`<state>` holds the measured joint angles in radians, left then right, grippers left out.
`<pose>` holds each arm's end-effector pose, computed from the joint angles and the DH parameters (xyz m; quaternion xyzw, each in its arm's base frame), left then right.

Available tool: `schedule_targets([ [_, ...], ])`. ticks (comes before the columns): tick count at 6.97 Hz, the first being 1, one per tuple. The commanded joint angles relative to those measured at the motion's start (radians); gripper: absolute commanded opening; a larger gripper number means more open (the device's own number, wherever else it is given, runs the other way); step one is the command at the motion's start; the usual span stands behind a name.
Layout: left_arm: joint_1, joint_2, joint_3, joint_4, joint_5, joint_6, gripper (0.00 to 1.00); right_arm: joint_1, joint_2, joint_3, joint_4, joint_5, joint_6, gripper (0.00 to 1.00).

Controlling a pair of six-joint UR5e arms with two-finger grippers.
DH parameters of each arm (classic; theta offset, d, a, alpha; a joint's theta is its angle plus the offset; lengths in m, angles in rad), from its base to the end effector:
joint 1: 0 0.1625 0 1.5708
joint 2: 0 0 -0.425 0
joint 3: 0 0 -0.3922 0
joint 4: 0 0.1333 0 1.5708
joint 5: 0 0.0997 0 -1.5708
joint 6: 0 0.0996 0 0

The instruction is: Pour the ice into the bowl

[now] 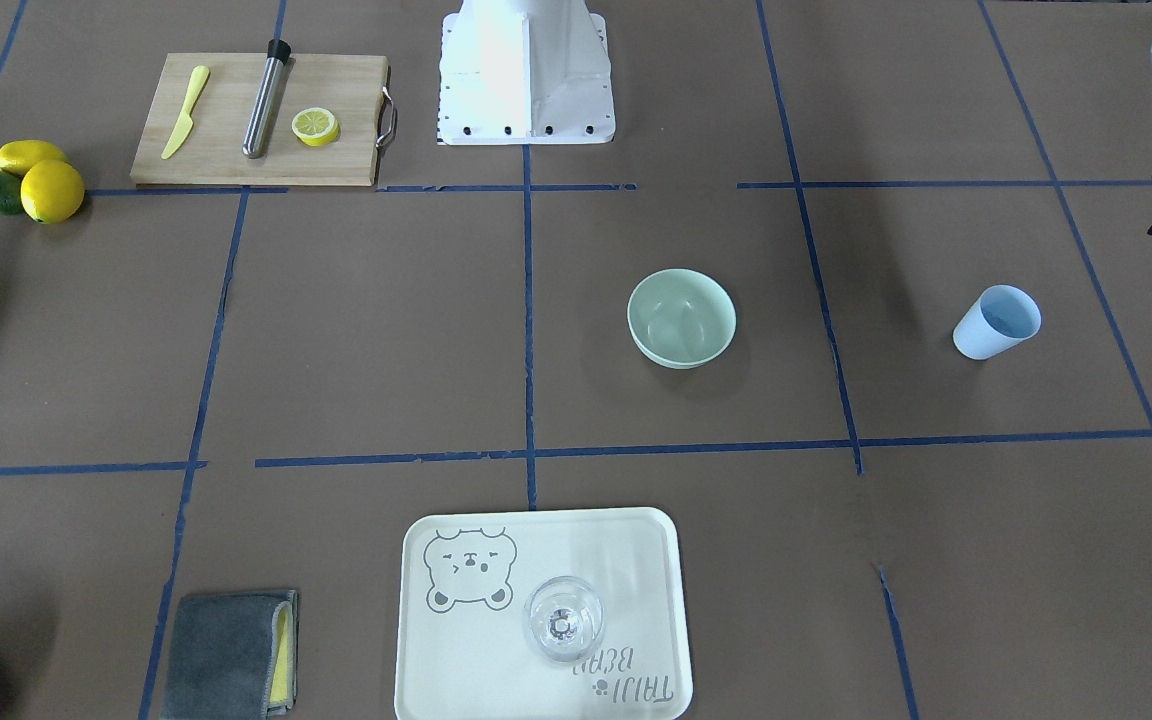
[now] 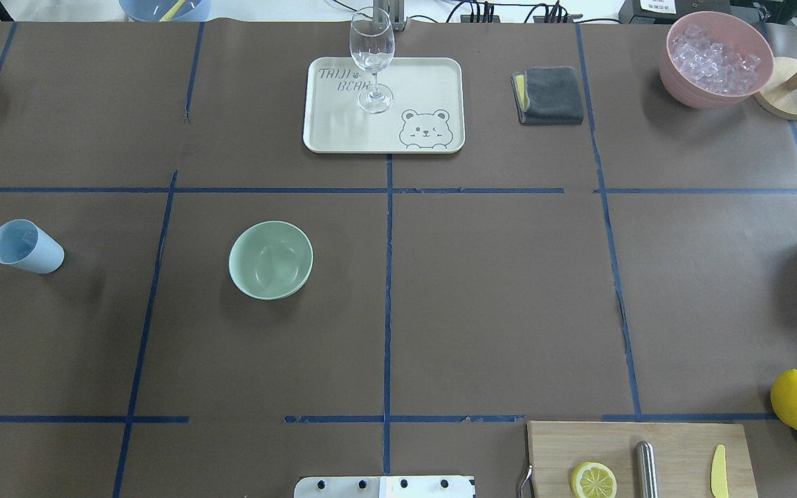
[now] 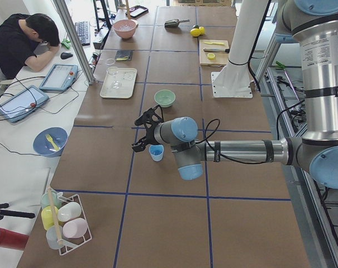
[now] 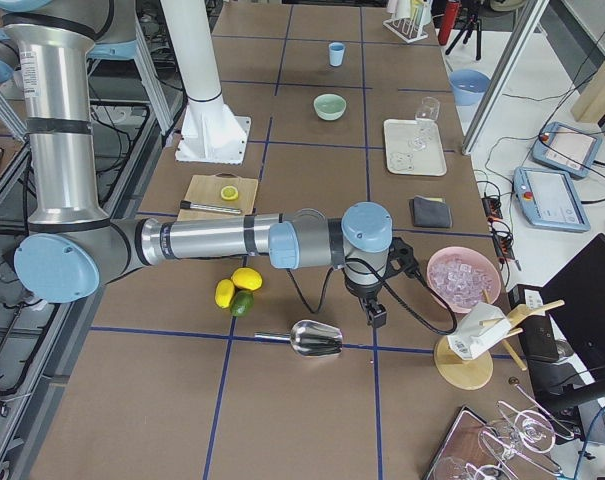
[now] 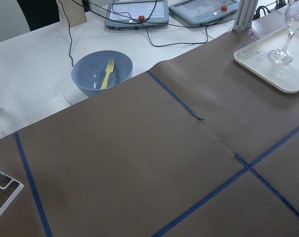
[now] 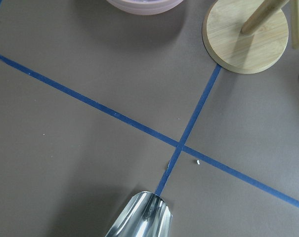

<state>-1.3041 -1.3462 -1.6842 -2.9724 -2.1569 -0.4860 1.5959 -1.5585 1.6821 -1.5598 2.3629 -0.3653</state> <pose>0.0306 -0.4088 0.5475 0.4506 0.4262 0.0890 0.7793 0.0750 -0.5009 0.5951 0.1355 -0.3656 -0.1814 0.9028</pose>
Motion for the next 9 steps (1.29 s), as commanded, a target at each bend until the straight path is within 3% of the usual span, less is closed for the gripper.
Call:
schedule_targets([
  [1,0.177,0.091,-0.009,-0.161,0.238,-0.15,1.0,0.001,-0.028,0.014,0.001,0.004,0.002,1.0],
  [2,0.265,0.155,-0.009,-0.247,0.375,-0.158,1.0,0.001,-0.029,0.014,0.001,0.003,0.002,1.0],
  [4,0.409,0.173,-0.009,-0.263,0.577,-0.231,1.0,0.001,-0.038,0.016,0.001,0.002,0.002,1.0],
  [6,0.71,0.182,-0.008,-0.258,0.942,-0.41,1.0,0.001,-0.038,0.013,0.001,0.001,0.002,1.0],
  [9,0.912,0.183,0.055,-0.241,1.265,-0.523,1.0,0.001,-0.037,0.011,0.001,-0.001,0.008,1.0],
])
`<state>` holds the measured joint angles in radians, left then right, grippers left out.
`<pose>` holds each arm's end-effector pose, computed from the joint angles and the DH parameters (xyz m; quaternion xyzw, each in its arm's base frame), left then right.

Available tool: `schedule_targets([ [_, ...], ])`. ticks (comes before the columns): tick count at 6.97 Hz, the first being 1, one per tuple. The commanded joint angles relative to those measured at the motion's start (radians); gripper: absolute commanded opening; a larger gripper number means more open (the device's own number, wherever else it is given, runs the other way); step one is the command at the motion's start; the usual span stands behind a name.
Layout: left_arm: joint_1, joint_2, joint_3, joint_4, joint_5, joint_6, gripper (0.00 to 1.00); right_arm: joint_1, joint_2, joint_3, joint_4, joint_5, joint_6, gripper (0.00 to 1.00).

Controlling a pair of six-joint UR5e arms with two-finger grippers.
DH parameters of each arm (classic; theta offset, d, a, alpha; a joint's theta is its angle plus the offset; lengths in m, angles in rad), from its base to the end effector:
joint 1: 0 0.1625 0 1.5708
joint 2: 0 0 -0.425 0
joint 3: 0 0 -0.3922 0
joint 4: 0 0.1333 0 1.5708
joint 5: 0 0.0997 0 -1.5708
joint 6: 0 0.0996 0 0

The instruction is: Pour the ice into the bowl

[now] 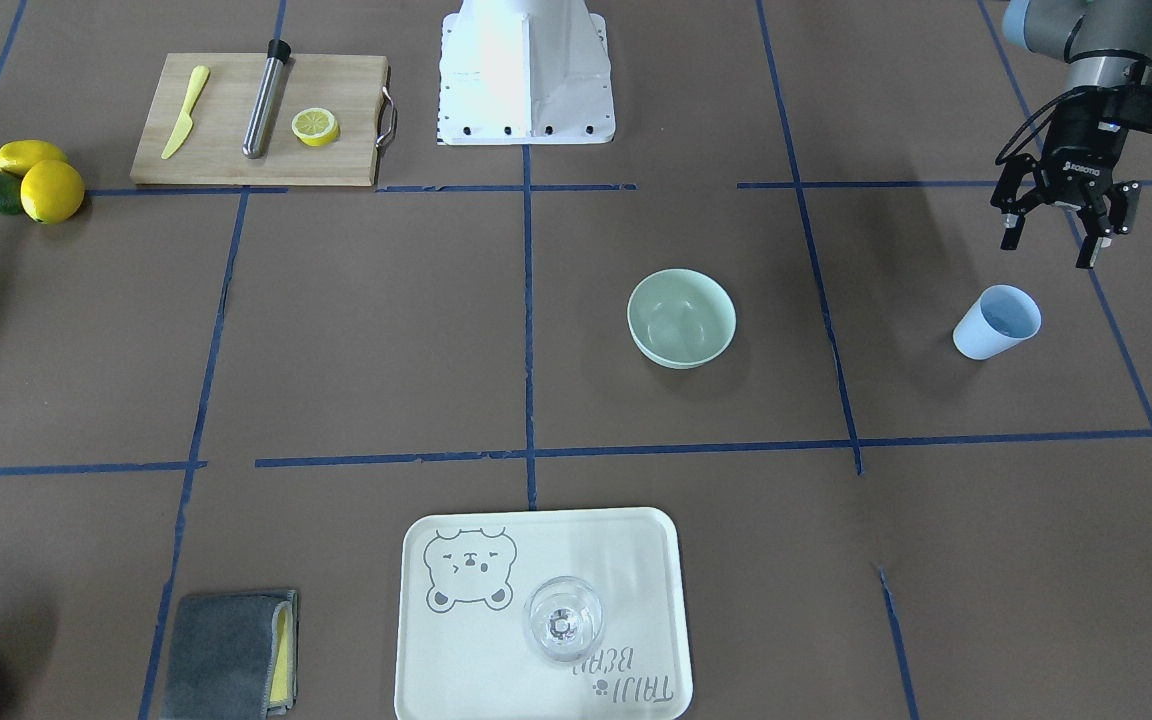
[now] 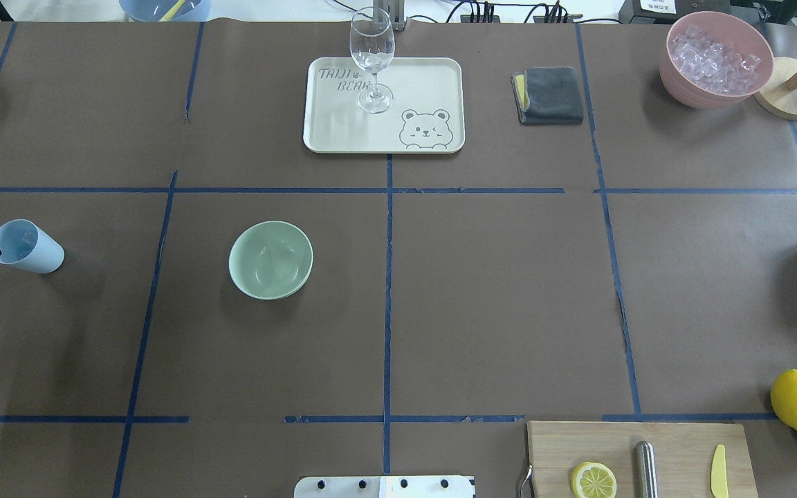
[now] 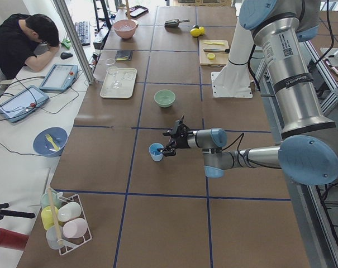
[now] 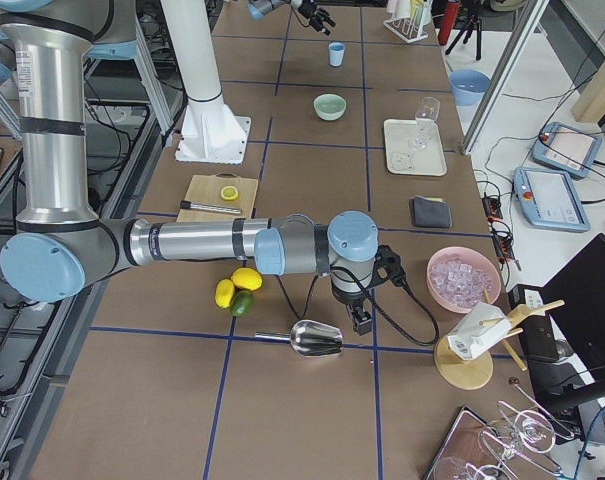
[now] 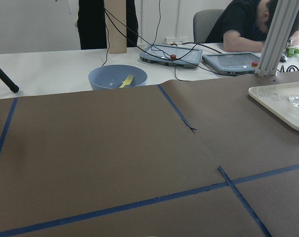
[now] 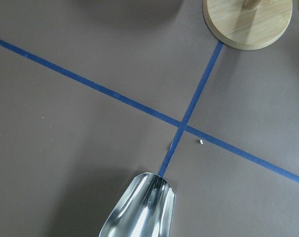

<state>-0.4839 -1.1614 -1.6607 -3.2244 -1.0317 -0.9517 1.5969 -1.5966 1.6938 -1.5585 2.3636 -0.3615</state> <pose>0.1883 -0.3073 0.5987 0.4907 0.3983 -0.1132 0.7667 0.0750 -0.4843 0.6079 0.1238 -0.3686 -0.1746 0.9046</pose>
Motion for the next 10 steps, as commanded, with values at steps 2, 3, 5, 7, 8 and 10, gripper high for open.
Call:
schedule_targets([
  [2,0.137,-0.035,0.07,0.043,0.216,-0.082,1.0,0.0,0.001,-0.002,0.0,-0.001,0.006,1.0],
  [3,0.139,-0.09,0.122,0.044,0.248,-0.082,1.0,0.0,0.001,-0.002,0.0,-0.001,0.007,1.0],
  [5,0.139,-0.142,0.191,0.044,0.281,-0.081,1.0,0.0,0.001,-0.002,0.0,-0.001,0.007,1.0],
  [7,0.139,-0.197,0.231,0.046,0.282,-0.068,1.0,0.0,0.004,-0.002,0.0,-0.003,0.009,1.0],
  [8,0.139,-0.231,0.266,0.046,0.283,-0.065,1.0,0.0,0.004,-0.002,0.0,-0.003,0.009,1.0],
  [10,0.137,-0.247,0.301,0.047,0.28,-0.065,1.0,0.0,0.012,-0.003,0.0,-0.004,0.01,1.0],
])
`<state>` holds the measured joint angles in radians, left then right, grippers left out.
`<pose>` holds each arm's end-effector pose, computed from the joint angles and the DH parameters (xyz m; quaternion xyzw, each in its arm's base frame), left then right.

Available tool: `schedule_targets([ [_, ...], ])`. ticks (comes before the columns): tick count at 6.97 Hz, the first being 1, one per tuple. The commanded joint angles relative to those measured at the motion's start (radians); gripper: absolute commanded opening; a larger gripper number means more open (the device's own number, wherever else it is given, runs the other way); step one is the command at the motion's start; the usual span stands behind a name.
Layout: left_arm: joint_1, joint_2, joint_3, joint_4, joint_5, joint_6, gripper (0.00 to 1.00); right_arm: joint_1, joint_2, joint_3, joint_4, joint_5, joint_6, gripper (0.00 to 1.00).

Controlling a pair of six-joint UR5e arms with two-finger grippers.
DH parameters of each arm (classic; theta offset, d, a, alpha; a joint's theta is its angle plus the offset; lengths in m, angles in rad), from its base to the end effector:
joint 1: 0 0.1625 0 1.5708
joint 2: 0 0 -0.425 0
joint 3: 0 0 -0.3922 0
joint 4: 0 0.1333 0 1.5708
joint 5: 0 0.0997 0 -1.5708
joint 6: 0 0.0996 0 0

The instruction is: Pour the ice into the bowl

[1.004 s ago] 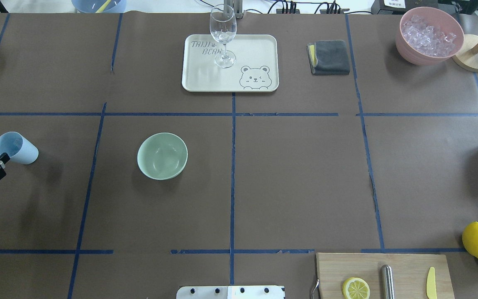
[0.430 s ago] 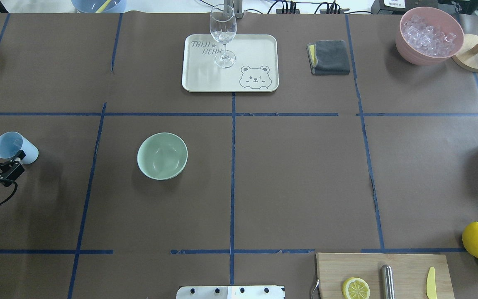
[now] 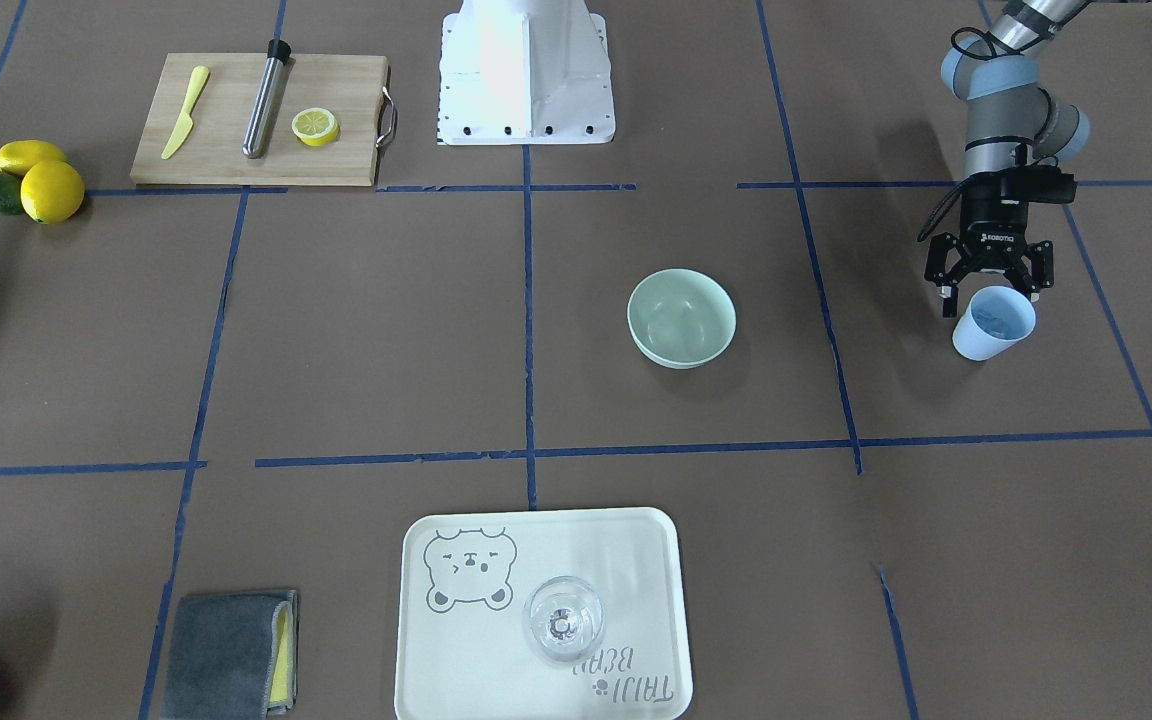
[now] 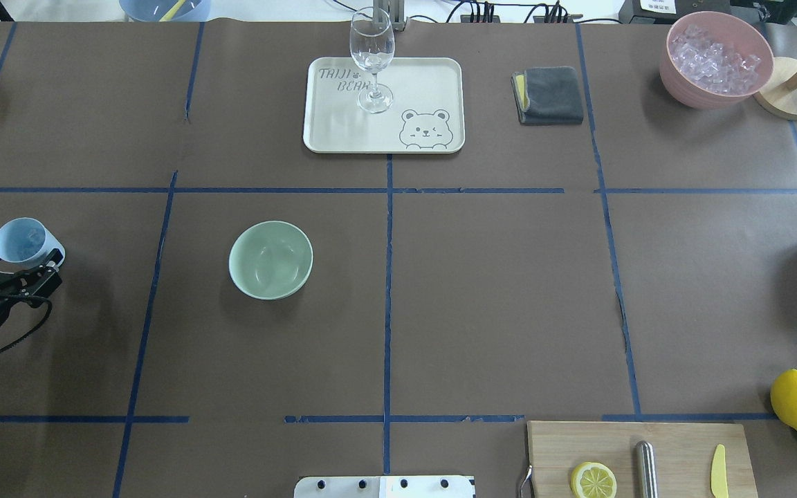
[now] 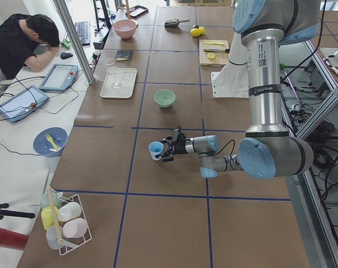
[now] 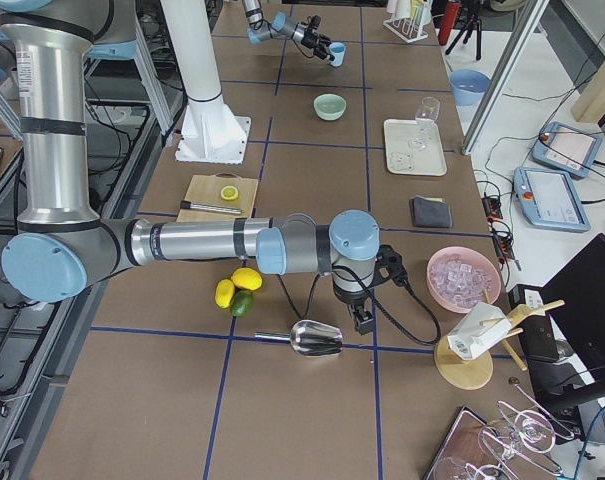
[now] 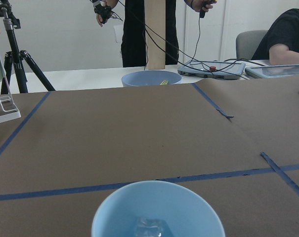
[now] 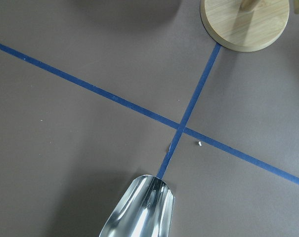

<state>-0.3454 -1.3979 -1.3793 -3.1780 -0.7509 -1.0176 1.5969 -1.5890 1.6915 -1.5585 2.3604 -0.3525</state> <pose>0.2970 -0.3259 0.6484 0.5238 0.3402 -0.1534 0.7657 0.0753 -0.4877 0.6055 0.1243 -0.3672 -0.1715 0.9057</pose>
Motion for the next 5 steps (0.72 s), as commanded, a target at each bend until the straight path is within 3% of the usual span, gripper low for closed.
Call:
schedule_targets([
  [1,-0.01,-0.009,0.025,0.006,-0.002,-0.002,1.0,0.0,0.007,-0.001,0.0,-0.001,0.001,1.0],
  [5,-0.04,-0.021,0.052,0.012,-0.005,-0.018,1.0,-0.002,0.014,-0.006,0.0,-0.003,0.001,1.0],
])
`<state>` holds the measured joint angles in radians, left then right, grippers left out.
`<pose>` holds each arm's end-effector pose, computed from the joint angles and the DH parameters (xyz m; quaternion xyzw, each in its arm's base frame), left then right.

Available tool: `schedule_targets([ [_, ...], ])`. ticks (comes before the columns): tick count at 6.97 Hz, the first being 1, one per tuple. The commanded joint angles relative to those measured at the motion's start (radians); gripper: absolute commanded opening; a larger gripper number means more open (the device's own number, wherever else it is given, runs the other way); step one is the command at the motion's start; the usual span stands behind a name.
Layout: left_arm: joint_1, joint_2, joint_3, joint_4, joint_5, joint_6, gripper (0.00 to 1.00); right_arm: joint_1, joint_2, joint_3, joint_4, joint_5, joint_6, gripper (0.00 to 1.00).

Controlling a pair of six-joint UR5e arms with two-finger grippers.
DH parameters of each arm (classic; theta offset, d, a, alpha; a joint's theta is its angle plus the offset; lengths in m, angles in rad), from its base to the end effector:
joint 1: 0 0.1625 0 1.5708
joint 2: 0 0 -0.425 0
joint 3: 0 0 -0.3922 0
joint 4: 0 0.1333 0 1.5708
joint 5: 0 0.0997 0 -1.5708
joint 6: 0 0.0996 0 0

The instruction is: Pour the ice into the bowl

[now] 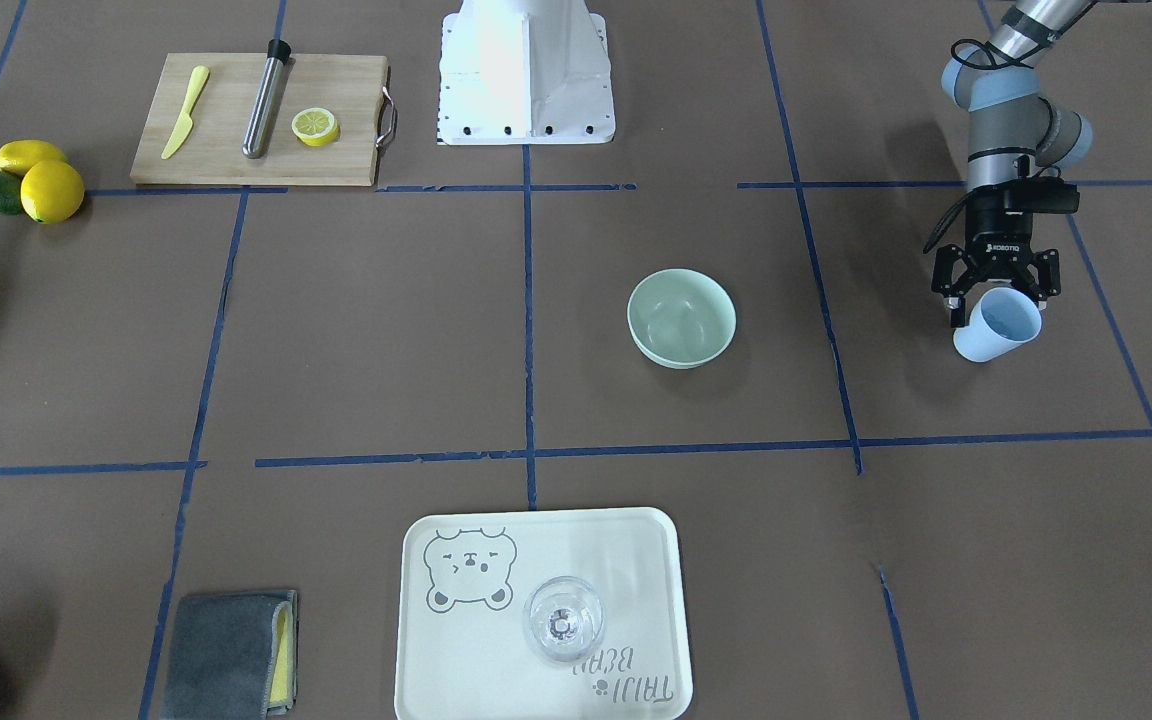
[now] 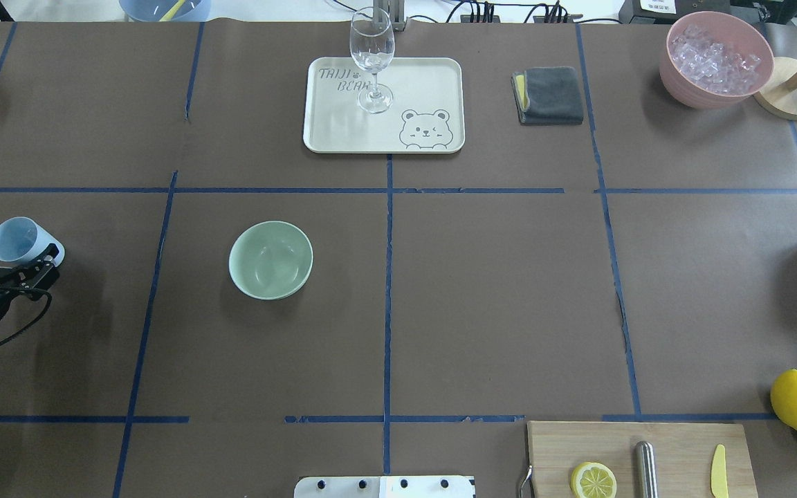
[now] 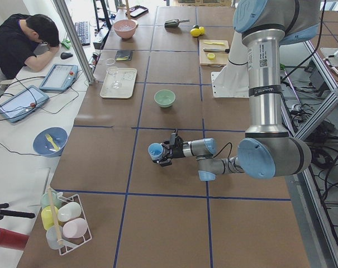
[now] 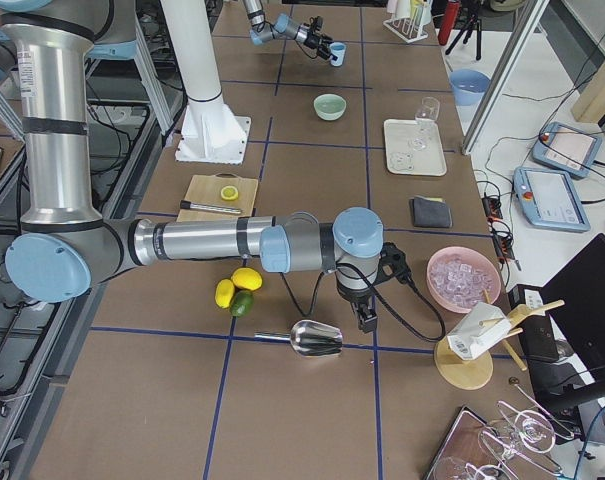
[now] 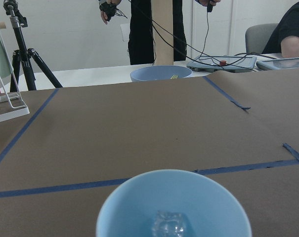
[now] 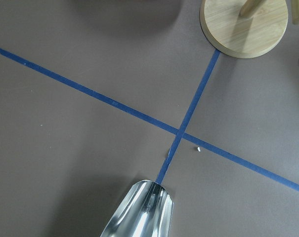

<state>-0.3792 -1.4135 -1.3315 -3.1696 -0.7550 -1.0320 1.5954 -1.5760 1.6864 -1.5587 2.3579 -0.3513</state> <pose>0.2905 -0.3374 0.6653 0.5233 0.3205 -0.1633 0.7725 0.0749 -0.4935 0.6019 0.1270 -0.3654 -0.1731 0.9057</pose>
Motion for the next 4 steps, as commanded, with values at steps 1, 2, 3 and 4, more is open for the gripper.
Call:
schedule_targets([
  [1,-0.016,-0.033,0.008,0.005,-0.001,-0.003,1.0,0.0,0.001,-0.002,0.0,0.0,0.0,1.0],
  [2,-0.017,-0.039,0.009,0.005,-0.001,-0.003,1.0,0.001,0.001,-0.001,0.0,0.0,0.0,1.0],
  [3,-0.017,-0.047,0.015,0.005,-0.001,-0.005,0.95,0.0,0.002,-0.002,0.0,0.0,0.0,1.0],
  [4,-0.017,-0.048,0.021,0.005,-0.001,-0.005,0.85,0.0,0.002,-0.001,0.0,0.0,0.002,1.0],
])
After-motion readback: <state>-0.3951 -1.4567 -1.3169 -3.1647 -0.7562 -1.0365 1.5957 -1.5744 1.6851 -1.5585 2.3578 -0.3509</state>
